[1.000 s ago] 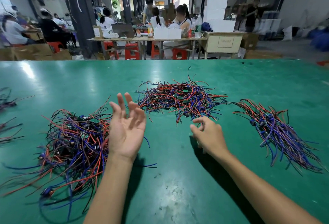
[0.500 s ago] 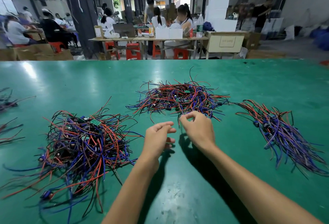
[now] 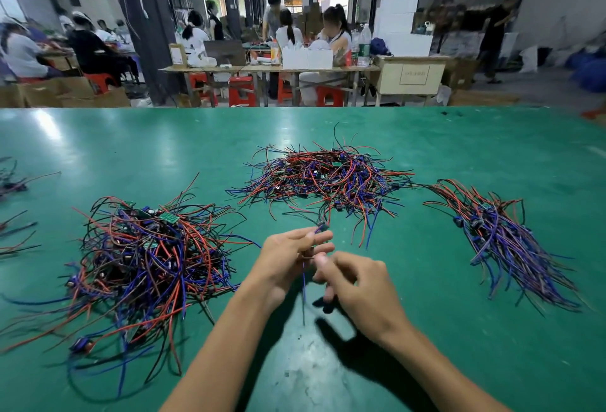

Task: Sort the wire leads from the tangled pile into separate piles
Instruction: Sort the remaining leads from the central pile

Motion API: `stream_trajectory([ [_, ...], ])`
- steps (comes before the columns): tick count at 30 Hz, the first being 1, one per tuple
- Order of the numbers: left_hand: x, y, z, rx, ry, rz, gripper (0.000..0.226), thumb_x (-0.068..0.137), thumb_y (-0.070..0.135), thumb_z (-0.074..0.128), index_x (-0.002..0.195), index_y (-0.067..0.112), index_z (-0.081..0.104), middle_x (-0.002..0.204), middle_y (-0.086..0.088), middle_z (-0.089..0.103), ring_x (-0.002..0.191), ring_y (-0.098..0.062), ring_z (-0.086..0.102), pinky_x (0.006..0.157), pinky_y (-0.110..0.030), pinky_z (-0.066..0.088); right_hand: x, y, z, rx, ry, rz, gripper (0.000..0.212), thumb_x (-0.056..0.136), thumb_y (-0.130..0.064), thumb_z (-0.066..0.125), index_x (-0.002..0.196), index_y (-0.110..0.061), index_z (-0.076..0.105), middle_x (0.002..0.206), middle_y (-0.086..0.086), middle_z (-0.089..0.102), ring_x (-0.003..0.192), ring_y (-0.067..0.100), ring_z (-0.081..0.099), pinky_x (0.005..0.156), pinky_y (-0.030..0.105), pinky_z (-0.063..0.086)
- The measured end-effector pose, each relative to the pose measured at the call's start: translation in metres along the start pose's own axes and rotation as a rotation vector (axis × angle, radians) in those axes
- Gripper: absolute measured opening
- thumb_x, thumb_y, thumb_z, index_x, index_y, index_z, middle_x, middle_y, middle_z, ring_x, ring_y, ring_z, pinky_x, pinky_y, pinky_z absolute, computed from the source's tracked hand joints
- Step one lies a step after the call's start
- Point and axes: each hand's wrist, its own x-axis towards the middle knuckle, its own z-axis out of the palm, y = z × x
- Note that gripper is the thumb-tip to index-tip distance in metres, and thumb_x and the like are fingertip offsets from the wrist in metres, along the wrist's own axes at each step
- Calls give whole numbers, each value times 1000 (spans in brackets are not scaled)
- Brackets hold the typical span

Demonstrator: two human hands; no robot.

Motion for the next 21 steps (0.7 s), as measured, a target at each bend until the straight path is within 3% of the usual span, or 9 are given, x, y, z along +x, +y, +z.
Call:
stream_trajectory([
  [3, -3, 8, -4, 51, -59, 40, 21, 100, 1, 51, 115, 1, 66, 101, -7, 78, 77, -14, 73, 70, -21, 59, 12, 5, -14, 268, -26, 134, 32, 80, -38, 54, 92, -16, 73, 70, 11, 72, 51, 20, 60, 41, 25, 42],
  [5, -6, 11, -6, 138, -86, 87, 21, 99, 2, 54, 116, 5, 67, 106, -7, 77, 82, -15, 74, 71, -20, 58, 19, 5, -22, 460, -33, 246, 43, 79, -40, 51, 103, -11, 72, 80, 14, 73, 55, 21, 56, 38, 23, 38],
  [8, -11, 13, -6, 292, -147, 156, 24, 97, 3, 58, 119, 3, 68, 106, -12, 76, 79, -17, 73, 71, -22, 58, 28, 5, -28, 513, -20, 369, 46, 95, -56, 53, 105, -15, 74, 90, 5, 77, 59, 15, 61, 45, 26, 48],
  [10, -15, 13, -3, 390, -196, 180, 24, 95, 3, 62, 118, 4, 69, 103, -13, 77, 76, -18, 73, 70, -23, 58, 31, 6, -29, 528, 6, 386, 45, 99, -52, 49, 106, -15, 73, 97, 3, 78, 64, 13, 64, 50, 26, 53],
  [14, -19, 12, 1, 488, -232, 176, 27, 91, 0, 67, 118, 2, 70, 100, -14, 77, 77, -22, 75, 67, -25, 58, 29, 10, -33, 598, 97, 368, 23, 93, -38, 66, 95, -18, 77, 97, -2, 77, 74, 9, 64, 61, 20, 49],
  [17, -21, 12, 2, 492, -259, 155, 30, 87, 0, 72, 117, 5, 71, 99, -15, 77, 82, -27, 76, 68, -28, 59, 29, 9, -37, 684, 57, 364, 22, 92, -35, 66, 102, -19, 77, 104, 2, 78, 84, 14, 66, 72, 27, 46],
  [21, -22, 12, 0, 515, -283, 118, 31, 84, 2, 76, 114, 7, 73, 98, -15, 77, 85, -30, 76, 72, -31, 62, 30, 9, -37, 672, 103, 350, 20, 94, -35, 66, 102, -21, 78, 100, 3, 78, 77, 11, 67, 65, 21, 47],
])
